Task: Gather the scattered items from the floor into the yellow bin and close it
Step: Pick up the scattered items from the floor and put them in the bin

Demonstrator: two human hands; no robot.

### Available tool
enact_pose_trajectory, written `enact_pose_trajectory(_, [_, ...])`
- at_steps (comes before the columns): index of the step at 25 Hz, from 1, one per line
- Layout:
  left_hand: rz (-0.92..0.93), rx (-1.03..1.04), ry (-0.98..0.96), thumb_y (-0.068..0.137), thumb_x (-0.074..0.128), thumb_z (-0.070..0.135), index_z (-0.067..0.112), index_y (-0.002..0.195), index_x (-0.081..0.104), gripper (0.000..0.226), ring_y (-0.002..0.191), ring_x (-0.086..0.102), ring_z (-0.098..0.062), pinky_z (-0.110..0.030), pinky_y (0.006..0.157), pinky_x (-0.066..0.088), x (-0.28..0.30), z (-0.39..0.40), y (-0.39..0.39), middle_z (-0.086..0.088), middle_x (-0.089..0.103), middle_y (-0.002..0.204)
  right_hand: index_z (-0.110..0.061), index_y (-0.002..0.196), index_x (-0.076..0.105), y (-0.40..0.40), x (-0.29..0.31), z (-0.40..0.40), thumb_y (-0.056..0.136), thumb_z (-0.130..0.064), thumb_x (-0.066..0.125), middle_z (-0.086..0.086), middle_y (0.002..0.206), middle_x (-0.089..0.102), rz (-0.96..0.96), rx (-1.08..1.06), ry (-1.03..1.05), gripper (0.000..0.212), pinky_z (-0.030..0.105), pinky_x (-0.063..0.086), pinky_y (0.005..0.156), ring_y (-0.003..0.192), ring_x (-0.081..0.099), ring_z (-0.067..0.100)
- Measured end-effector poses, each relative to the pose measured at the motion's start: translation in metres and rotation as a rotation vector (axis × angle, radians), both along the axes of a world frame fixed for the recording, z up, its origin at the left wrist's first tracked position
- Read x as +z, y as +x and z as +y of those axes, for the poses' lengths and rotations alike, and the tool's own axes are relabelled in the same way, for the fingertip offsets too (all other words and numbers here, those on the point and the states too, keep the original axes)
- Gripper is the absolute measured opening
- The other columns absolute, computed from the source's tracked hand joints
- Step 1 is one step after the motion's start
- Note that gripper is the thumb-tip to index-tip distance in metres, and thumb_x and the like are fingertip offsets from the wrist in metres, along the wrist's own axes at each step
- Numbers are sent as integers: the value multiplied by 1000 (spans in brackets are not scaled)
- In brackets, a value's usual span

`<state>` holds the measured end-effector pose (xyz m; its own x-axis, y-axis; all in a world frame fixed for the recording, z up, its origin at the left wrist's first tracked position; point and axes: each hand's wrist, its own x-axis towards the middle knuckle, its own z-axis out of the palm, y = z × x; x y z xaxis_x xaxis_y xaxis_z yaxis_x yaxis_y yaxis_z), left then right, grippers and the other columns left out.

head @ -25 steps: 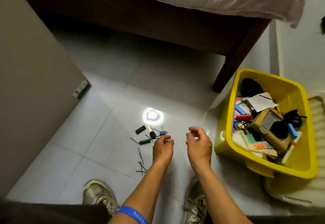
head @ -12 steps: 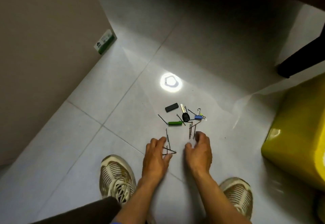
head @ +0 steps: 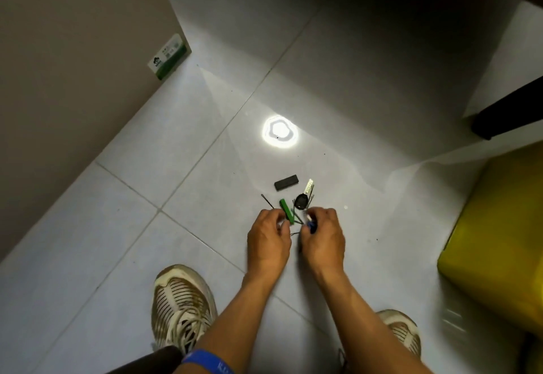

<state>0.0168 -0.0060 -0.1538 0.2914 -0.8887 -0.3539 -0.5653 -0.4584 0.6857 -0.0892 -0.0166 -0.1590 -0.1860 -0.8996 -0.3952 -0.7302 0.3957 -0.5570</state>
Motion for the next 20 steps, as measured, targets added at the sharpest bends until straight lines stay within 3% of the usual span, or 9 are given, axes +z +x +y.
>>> enact_pose_trajectory(2, [4,80,20,91,58,10,13,110,68,21,92,63,-18,-26,81,51,10,11,5,-3,67,107,-13,109,67,14,1,19,87,-12,63,4,113,56,-61,7,10,22,24,44,79,99,59,23])
enact_pose_trajectory(6, [-53,358,236,88,53,6,13,114,66,30,106,61,-24,-27,89,44,23,51,14,-5,68,115,-14,125,60,20,8,41,91,-23,62,7,125,52,13,-127,18,36,30,44,85,111,53,27])
enact_pose_trajectory(9, [240,440,357,89,52,3,13,121,65,37,109,61,-21,-23,94,43,29,55,-6,-4,68,118,-14,136,51,20,13,53,89,-29,64,9,130,47,33,-41,113,50,32,44,88,116,49,28])
enact_pose_trajectory(11, [483,467,372,90,52,3,14,118,67,34,106,63,-19,-27,97,48,31,43,-12,-3,69,115,-15,136,50,21,15,55,90,-31,61,7,128,45,15,25,149,50,31,45,87,114,48,25])
enact_pose_trajectory(12, [506,453,367,90,52,3,15,114,68,31,105,64,-18,-27,95,50,31,39,-9,-2,70,112,-16,136,50,22,16,54,91,-33,60,5,126,45,14,38,153,49,30,46,87,114,48,24])
enact_pose_trajectory(15, [234,398,293,90,52,5,19,106,70,28,104,65,-19,-19,83,46,29,37,10,1,71,106,-19,137,46,26,15,57,89,-40,62,3,127,42,94,72,147,54,31,48,88,114,46,23])
enact_pose_trajectory(17, [95,334,239,91,52,7,16,113,68,29,108,62,-20,-22,88,43,24,33,22,-1,69,114,-16,141,41,29,13,58,91,-40,60,5,130,43,177,105,134,58,33,49,88,115,46,24])
enact_pose_trajectory(20, [55,109,273,90,54,8,14,127,62,38,113,58,-19,-25,95,43,15,22,26,-3,62,123,-15,130,55,28,7,51,98,-30,51,5,120,53,278,220,116,35,32,46,76,107,50,24])
